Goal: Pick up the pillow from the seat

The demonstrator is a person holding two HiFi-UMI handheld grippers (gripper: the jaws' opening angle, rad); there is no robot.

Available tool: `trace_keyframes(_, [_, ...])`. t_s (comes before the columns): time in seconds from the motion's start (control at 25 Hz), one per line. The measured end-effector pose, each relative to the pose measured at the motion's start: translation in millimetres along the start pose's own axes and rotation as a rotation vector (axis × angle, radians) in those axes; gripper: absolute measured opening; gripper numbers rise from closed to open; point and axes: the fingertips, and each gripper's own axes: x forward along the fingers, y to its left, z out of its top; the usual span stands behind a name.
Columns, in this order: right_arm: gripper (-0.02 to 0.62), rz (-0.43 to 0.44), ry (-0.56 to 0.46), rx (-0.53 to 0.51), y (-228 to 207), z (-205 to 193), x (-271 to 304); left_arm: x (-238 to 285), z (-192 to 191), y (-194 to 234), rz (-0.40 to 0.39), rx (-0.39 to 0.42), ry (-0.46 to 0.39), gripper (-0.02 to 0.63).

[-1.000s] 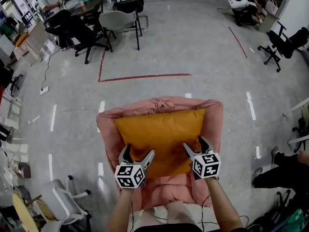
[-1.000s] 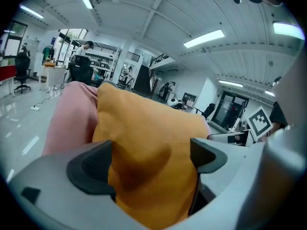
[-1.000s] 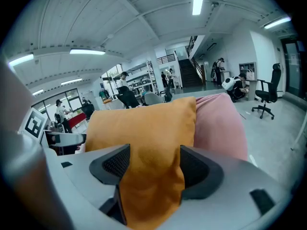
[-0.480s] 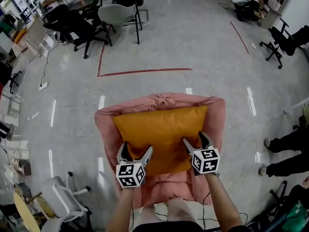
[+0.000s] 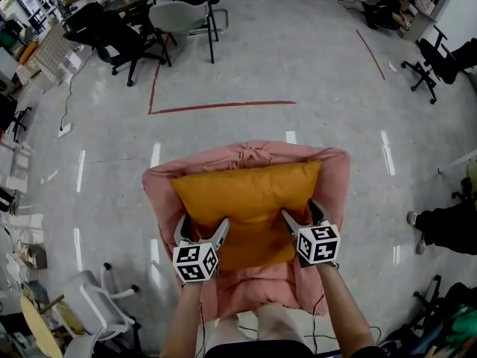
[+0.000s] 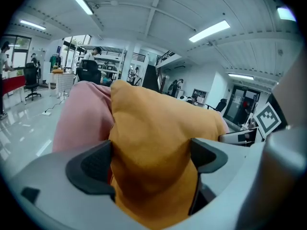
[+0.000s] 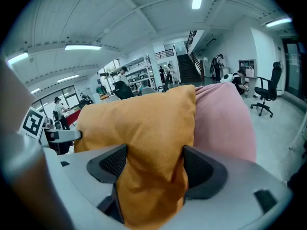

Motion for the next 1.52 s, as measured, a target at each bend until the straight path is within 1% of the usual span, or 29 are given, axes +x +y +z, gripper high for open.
trace_keyframes(0.48, [0.353,0.052,0.016,-0.006,2.0,-1.2,7.9,9.1,-1.9,0.0,-0.048,-0.009,0.037,0.499])
trace_keyframes(0.56, [0.351,0.057,0.018,-0.009,1.9,-0.9,7.4,9.5,-1.8,-3.0,-0.048,-0.007,0.044,0.478])
trace_keyframes(0.64, [0.348,0.064,0.022,-0.011,3.3,0.5,7.4,9.8,-0.5,-7.2,-0.049,-0.008,0.055,0.426])
trace_keyframes(0.68, [0.339,0.068,0.025,-0.013,4.7,1.2,7.3,9.7,0.0,-9.2,-0.05,-0.013,0.061,0.402])
trace_keyframes(0.76, [0.292,0.075,0.035,-0.02,8.4,1.7,6.8,9.1,-0.3,-11.8,-0.054,-0.029,0.077,0.364])
trace_keyframes(0.88, [0.234,0.073,0.04,-0.017,13.7,2.6,5.6,7.9,-0.4,-14.5,-0.065,-0.047,0.102,0.322])
trace_keyframes(1.04, [0.175,0.078,0.04,0.001,19.7,-0.2,5.2,6.4,-3.3,-17.8,-0.075,-0.054,0.118,0.255])
trace_keyframes(1.32, [0.109,0.078,0.056,-0.003,27.4,-5.2,0.6,-1.8,-7.5,-26.5,-0.075,-0.047,0.112,0.17])
trace_keyframes(1.52, [0.081,0.084,0.05,0.0,28.0,-6.6,1.5,0.8,-9.3,-28.5,-0.085,-0.048,0.119,0.147])
